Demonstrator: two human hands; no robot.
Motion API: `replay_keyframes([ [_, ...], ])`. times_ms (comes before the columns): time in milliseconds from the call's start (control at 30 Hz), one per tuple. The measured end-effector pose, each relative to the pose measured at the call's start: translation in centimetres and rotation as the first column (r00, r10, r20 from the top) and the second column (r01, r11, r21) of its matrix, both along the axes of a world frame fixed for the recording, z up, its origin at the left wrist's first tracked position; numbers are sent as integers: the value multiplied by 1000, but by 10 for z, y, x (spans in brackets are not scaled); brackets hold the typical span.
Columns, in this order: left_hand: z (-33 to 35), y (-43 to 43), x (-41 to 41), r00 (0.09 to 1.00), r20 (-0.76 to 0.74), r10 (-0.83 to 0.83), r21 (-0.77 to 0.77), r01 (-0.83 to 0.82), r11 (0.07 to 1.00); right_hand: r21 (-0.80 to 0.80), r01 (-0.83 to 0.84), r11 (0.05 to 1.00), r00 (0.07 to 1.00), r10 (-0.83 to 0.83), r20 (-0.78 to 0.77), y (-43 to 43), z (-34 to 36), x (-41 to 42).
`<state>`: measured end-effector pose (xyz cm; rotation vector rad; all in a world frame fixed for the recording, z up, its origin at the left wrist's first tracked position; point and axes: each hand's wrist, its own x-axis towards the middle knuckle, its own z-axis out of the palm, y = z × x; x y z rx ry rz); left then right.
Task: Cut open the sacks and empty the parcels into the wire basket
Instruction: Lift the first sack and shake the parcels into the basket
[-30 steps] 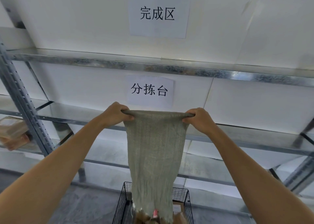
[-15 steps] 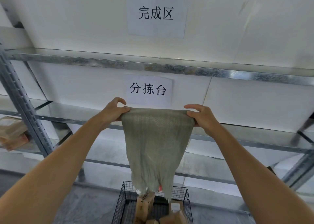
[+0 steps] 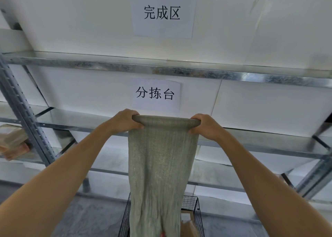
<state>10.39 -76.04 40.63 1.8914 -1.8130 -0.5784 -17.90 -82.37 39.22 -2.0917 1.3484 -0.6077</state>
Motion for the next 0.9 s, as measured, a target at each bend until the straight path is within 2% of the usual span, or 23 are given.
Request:
replay_keyframes([
  [133,6,3,8,998,-56,-9,38,11,999,-88,75,993,996,-70,59,-4,1,-7],
  [233,8,5,13,977,-212,7,75,9,997,14,114,993,983,-115,144,-3,6,-10],
  [300,8,6,15,915,-401,52,78,-22,997,108,138,984,960,-160,230,-1,7,-13],
  [367,6,4,18,865,-492,96,70,-70,995,204,148,968,927,-208,313,0,4,-15],
  [467,3,1,16,880,-449,156,38,-155,987,212,184,960,904,-250,348,1,-2,-13],
  [567,1,2,13,868,-450,208,-17,-241,970,133,180,975,901,-218,375,2,-3,-7],
  [700,3,3,15,832,-520,193,7,-222,975,76,159,984,898,-176,403,4,0,-2],
  [800,7,6,17,770,-619,156,64,-148,987,100,142,985,912,-169,374,5,2,-1],
  [900,8,6,18,786,-600,148,108,-104,989,191,70,979,938,-130,320,6,4,1],
])
